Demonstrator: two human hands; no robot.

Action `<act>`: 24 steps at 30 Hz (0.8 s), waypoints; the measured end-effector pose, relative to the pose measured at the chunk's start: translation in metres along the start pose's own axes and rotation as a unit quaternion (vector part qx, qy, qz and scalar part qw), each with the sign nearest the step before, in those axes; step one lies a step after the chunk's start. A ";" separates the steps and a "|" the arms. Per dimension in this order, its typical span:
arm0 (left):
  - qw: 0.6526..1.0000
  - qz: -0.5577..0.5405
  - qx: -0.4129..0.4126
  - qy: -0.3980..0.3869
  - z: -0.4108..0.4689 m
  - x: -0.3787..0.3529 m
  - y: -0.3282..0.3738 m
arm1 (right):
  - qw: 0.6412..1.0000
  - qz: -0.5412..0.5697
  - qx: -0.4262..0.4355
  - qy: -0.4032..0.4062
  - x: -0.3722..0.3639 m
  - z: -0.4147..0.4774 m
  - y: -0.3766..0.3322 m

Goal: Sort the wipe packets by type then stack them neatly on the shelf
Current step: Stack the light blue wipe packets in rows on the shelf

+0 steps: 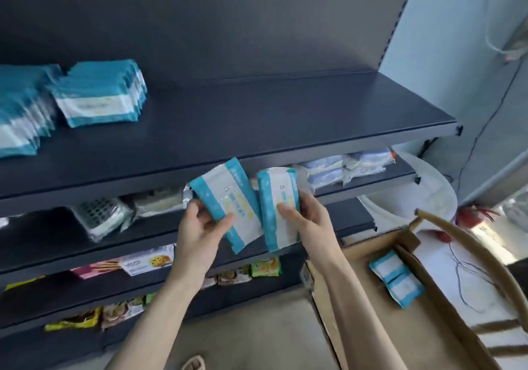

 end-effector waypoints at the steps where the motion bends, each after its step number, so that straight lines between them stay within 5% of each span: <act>1: 1.000 -0.006 -0.014 0.007 0.007 0.012 0.013 | 1.000 -0.005 0.010 -0.006 -0.015 0.006 -0.008; 13: 0.991 -0.121 -0.026 0.056 0.089 0.138 0.120 | 0.997 0.055 0.033 -0.051 -0.187 0.066 -0.086; 17: 0.993 0.074 -0.081 0.031 0.110 0.167 0.167 | 0.996 0.050 0.063 -0.046 -0.219 0.086 -0.113; 24: 0.907 0.390 -0.151 -0.049 0.176 0.181 0.237 | 0.991 -0.055 0.111 -0.051 -0.261 0.137 -0.140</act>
Point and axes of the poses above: each hand's wrist, its own z-axis towards the middle knuckle, its own x-axis out of the back of the hand, y = z × x, the point moved 8 cm from there along z, towards the middle knuckle, and after that the axes turned 15 degrees about -z, right-handed, at the moved point
